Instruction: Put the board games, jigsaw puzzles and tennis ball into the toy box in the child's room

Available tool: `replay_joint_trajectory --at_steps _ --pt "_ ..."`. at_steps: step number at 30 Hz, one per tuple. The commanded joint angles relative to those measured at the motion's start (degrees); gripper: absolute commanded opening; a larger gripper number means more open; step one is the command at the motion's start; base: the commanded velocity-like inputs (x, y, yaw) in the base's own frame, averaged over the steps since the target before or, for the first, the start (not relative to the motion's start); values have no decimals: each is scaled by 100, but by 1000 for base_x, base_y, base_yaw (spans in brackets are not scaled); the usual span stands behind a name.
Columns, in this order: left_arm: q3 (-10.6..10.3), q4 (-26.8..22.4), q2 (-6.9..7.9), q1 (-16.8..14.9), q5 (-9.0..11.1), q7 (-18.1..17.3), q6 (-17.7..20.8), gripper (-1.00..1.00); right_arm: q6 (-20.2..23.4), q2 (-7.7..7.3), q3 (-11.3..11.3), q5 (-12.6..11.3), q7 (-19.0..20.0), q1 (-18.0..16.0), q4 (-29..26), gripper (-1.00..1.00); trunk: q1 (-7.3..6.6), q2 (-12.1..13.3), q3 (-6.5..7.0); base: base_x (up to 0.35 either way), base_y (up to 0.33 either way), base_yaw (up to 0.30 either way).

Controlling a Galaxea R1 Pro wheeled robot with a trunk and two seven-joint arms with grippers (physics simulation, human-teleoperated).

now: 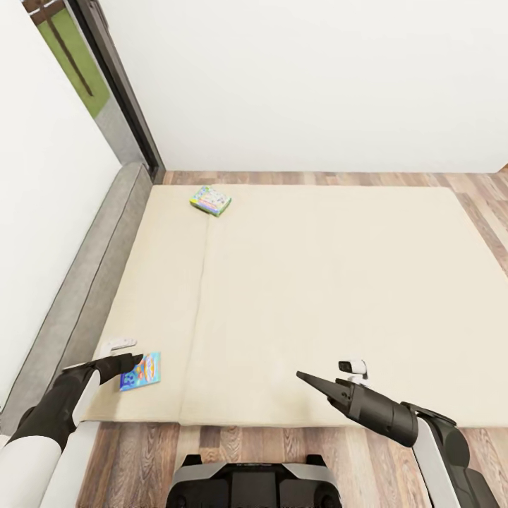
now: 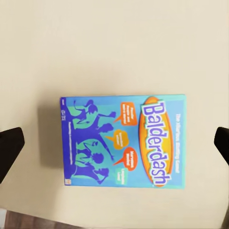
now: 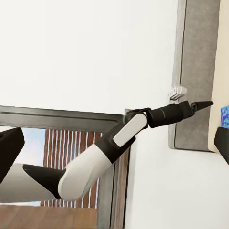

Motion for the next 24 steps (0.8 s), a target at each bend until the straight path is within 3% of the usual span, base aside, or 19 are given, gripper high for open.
replay_joint_trajectory --at_steps 1,24 --pt "11 -6 0 -2 47 -9 40 100 27 -2 -3 -4 27 -2 -2 100 3 -9 -16 0 0 85" --pt "17 -70 5 -21 62 -47 -65 100 18 -3 -5 93 63 -2 -2 100 3 -9 -205 0 0 96"
